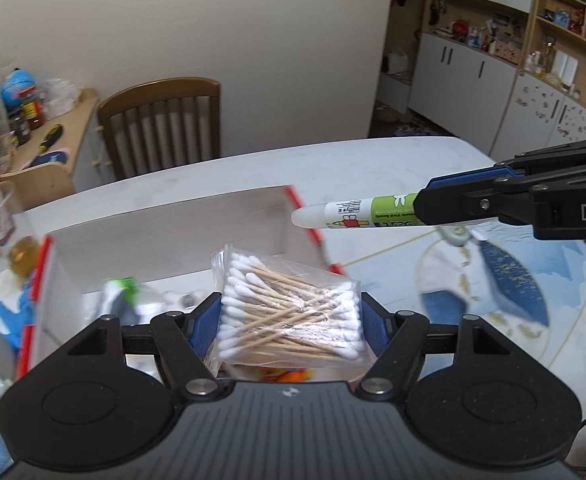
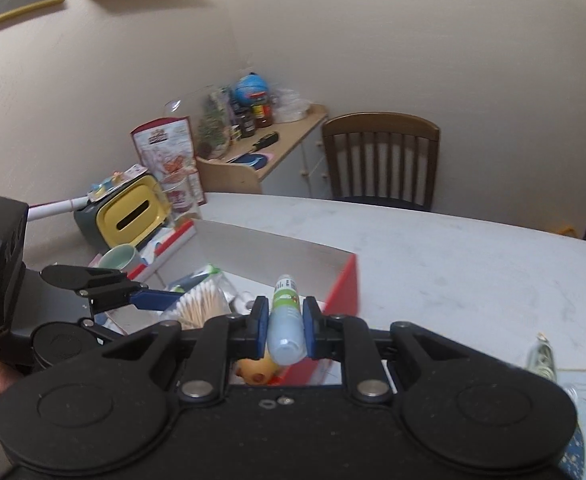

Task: Organize objects
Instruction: 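Lower the cotton-swab bag and glue stick into the box and open both grippers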

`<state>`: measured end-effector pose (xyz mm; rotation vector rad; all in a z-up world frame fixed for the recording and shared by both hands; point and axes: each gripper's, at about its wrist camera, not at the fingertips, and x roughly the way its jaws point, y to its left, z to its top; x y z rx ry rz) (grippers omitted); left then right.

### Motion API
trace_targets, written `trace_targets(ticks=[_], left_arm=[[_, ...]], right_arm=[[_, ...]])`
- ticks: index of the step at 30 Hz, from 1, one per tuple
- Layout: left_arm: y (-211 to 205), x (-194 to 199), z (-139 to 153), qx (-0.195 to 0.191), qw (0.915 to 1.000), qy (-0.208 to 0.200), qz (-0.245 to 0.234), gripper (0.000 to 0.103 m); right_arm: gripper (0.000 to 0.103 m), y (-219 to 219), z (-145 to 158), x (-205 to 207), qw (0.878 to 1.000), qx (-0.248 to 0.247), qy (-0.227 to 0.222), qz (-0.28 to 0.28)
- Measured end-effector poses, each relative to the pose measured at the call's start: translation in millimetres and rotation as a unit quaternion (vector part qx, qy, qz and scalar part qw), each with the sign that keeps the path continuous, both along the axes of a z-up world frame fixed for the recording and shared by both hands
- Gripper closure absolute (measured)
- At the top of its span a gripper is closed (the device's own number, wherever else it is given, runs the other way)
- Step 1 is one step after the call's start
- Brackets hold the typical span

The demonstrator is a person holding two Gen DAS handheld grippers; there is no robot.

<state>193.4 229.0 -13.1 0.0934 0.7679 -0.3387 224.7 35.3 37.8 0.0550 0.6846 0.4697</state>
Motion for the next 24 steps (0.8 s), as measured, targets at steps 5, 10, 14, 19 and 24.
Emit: trace_targets(ticks=[5,10,14,19,24], left_arm=[[28,11,-8,0.014,0.9998,0.01,0.01,0.032],[42,26,-23,0.032,0.9991,0.026,0.008,0.032],[43,39,-35,0.05,0.998,0.039,-0.004,0.032],[39,51,-47,0.072,0.9955,0.054,-0.03,0.032],[35,64,-60,0.092,0.9918,0.071,-0.053,0.032]], right_arm=[[0.086,30,-6,11,1.0,-0.022,0.003,0.013],[0.086,52,-19,25,0.999,-0.046,0.008,0.013],[0.086,66,-33,36,0.998,-0.067,0.016,0.004],[0.086,77,-51,51,0.996,-0.088,0.031,-0.009],[0.086,86,-63,61,0.994,-0.102,0.038,-0.012]])
